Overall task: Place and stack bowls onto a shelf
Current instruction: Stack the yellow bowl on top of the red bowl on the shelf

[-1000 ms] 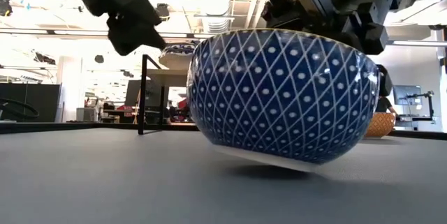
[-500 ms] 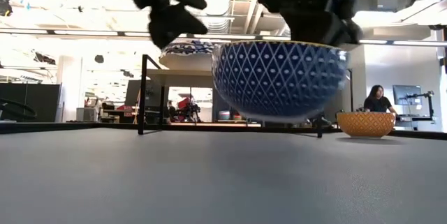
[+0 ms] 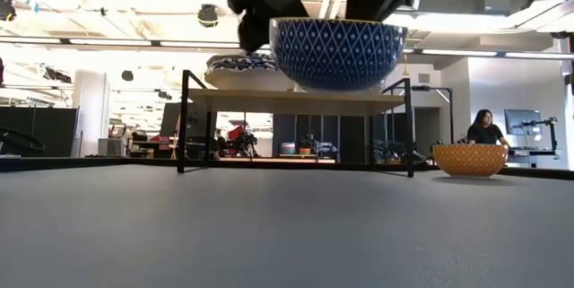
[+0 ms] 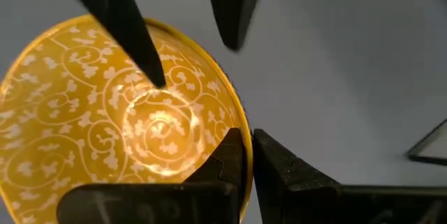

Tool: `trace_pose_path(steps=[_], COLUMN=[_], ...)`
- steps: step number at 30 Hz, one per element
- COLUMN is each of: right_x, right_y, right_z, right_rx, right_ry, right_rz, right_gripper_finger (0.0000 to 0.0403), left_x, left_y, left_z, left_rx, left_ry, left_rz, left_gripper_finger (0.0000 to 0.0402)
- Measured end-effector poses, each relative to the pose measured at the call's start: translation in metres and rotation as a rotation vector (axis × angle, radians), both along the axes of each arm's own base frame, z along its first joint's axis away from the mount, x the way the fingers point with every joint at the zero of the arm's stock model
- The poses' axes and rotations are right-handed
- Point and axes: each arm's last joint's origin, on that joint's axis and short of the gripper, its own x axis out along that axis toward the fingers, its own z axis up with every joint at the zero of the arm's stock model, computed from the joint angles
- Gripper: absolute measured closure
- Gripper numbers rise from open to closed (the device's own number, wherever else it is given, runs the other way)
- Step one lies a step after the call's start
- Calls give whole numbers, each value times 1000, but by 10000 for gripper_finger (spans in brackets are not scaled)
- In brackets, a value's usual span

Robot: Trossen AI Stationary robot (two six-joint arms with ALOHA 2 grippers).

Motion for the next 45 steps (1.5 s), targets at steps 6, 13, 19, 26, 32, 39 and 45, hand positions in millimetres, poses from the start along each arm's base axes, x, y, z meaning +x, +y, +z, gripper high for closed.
trace_pose_path(steps=[6, 13, 19, 26, 32, 39, 45], right_x=[0, 1, 5, -26, -77, -132, -158], right_y=[-5, -14, -23, -42, -71, -92, -97], right_z=[22, 37, 52, 111, 164, 183, 159], right_rx=[-45, -56, 36, 91, 89, 54, 102], right_ry=[16, 26, 6, -138, -342, -484, -539], right_rz=[52, 58, 81, 55, -12, -131, -198], right_gripper_finger=[362, 358, 307, 208, 176, 186, 188], left_x=[1, 2, 4, 6, 9, 13, 14], left_y=[2, 9, 20, 39, 59, 85, 105], left_z=[3, 1, 6, 25, 45, 68, 74], left_rx=[63, 82, 103, 186, 191, 146, 116], left_ry=[-15, -10, -17, -22, -49, -162, -247], left_rz=[37, 100, 95, 194, 260, 413, 494], left_gripper_finger=[290, 390, 398, 398, 399, 399, 399])
